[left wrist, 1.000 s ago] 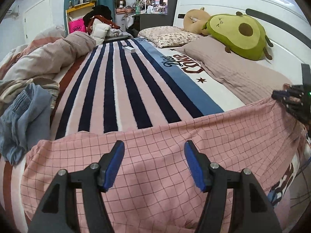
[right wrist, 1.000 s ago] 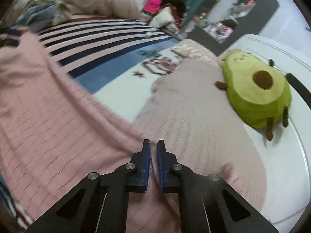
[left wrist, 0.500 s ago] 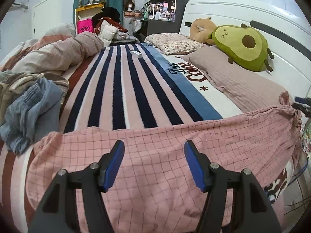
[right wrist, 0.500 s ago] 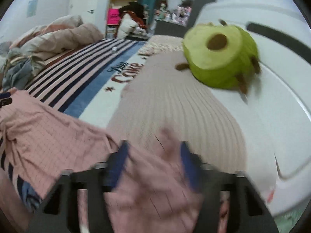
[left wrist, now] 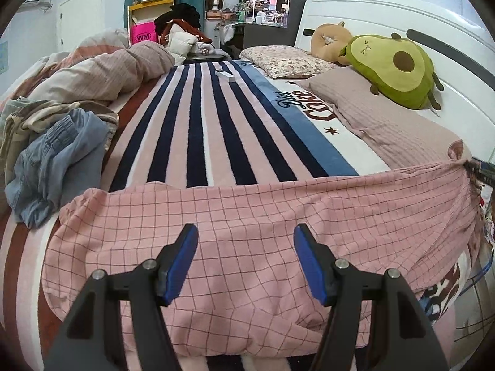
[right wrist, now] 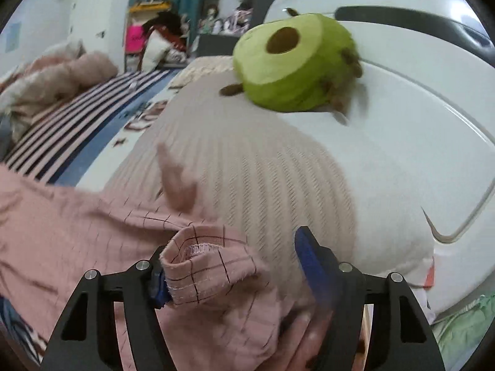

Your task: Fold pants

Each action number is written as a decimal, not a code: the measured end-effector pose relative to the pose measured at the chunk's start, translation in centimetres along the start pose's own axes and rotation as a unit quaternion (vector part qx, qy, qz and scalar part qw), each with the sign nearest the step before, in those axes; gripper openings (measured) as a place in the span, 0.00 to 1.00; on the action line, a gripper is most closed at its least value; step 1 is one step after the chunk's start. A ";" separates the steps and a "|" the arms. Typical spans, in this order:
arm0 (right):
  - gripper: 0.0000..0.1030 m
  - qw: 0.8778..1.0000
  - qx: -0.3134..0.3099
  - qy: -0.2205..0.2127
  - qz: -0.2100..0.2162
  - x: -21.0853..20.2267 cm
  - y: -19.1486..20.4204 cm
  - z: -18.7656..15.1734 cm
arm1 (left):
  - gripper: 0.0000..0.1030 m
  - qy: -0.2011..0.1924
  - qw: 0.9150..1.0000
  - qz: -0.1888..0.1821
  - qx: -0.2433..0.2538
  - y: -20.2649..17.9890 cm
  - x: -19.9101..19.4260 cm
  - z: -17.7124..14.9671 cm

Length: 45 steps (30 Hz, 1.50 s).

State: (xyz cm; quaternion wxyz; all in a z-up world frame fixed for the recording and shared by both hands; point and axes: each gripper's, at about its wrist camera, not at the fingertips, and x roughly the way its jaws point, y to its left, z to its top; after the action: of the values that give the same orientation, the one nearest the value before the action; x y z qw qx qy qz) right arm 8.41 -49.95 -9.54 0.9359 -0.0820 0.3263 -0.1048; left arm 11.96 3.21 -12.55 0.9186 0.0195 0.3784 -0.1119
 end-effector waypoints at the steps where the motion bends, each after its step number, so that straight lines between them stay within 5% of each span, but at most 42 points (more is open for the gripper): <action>1: 0.54 1.000 0.002 -0.010 -0.019 -0.2 -0.2 0.3 | 0.59 0.000 1.000 0.002 0.000 0.0 0.1 0.0; 3: 0.44 0.999 0.013 -0.030 -0.037 -0.7 -1.2 0.8 | 0.58 0.002 1.000 0.002 0.000 -0.1 0.3 0.1; 11: 0.47 0.997 0.054 -0.006 0.050 -3.5 -2.5 0.3 | 0.59 -0.006 1.000 0.018 -0.021 1.5 -0.4 -0.2; 15: 0.69 0.996 0.070 -0.005 0.063 -5.8 -1.3 -0.9 | 0.67 -0.021 0.996 0.029 -0.076 4.6 -2.7 -1.6; 20: 0.70 0.993 0.076 -0.001 0.091 -8.0 1.1 -2.1 | 0.73 -0.036 0.988 0.050 -0.141 8.7 -6.3 -4.6; 28: 0.70 0.987 0.093 0.008 0.130 -9.1 5.6 -3.2 | 0.73 -0.045 0.952 -0.003 -0.303 15.0 -7.5 -10.4; 33: 0.70 0.985 0.090 0.017 0.144 -8.9 7.8 -2.9 | 0.75 -0.028 0.936 -0.015 -0.350 16.6 -4.1 -10.9; 38: 0.70 0.985 0.085 0.025 0.147 -8.8 9.1 -2.5 | 0.74 -0.040 0.912 -0.053 -0.406 17.8 -0.8 -10.9; 40: 0.70 0.985 0.084 0.030 0.150 -8.5 9.5 -2.4 | 0.74 -0.053 0.909 -0.051 -0.409 17.9 -0.1 -10.3; 42: 0.70 0.984 0.084 0.035 0.153 -8.2 9.8 -2.4 | 0.66 -0.064 0.905 -0.037 -0.420 18.0 0.6 -10.1; 44: 0.70 0.983 0.086 0.039 0.156 -7.9 10.1 -2.5 | 0.13 -0.069 0.899 -0.031 -0.431 18.4 1.0 -10.2; 45: 0.70 0.983 0.088 0.040 0.157 -7.7 10.2 -2.4 | 0.11 -0.072 0.897 -0.039 -0.435 18.7 1.1 -10.3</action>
State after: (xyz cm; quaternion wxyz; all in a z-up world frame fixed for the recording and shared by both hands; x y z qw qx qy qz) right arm 2.46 -38.39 -9.10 0.9303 0.0570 0.3622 0.0117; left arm 9.73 22.44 -21.61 0.8551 -0.4047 0.3229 0.0273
